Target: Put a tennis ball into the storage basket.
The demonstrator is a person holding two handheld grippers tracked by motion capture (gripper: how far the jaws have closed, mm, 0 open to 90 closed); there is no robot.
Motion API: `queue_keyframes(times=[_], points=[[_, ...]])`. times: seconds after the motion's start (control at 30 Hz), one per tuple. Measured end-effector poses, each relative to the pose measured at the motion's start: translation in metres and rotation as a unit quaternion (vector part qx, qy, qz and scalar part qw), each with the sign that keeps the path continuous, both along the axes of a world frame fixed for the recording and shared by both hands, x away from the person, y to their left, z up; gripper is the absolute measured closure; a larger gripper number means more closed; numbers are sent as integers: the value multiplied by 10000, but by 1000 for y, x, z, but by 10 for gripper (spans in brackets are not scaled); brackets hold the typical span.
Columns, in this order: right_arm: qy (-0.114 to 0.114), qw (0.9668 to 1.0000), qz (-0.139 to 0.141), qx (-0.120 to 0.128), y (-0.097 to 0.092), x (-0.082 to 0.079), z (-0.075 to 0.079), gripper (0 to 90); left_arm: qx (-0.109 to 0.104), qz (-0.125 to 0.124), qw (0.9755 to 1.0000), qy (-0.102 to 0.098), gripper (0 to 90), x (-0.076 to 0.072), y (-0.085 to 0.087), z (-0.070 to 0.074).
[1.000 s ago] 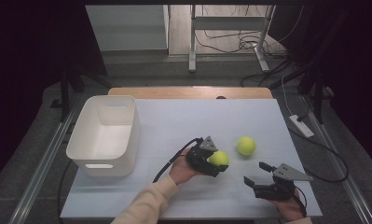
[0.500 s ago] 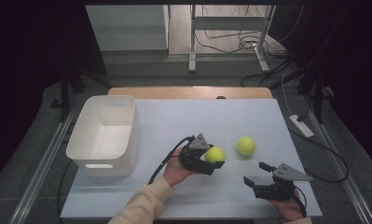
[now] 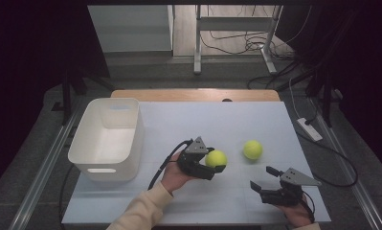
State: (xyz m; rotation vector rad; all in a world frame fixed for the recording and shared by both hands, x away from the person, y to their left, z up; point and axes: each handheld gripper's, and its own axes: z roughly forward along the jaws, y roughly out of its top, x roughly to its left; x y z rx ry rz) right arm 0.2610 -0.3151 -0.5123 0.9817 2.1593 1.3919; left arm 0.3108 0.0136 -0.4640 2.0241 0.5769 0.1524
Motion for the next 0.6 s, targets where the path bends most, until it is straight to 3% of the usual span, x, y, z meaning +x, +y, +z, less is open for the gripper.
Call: queue_keyframes(times=[0.6], points=[[8, 10000, 15, 13, 0, 0, 0, 127, -271, 66, 9995, -174, 273, -3, 16, 14]])
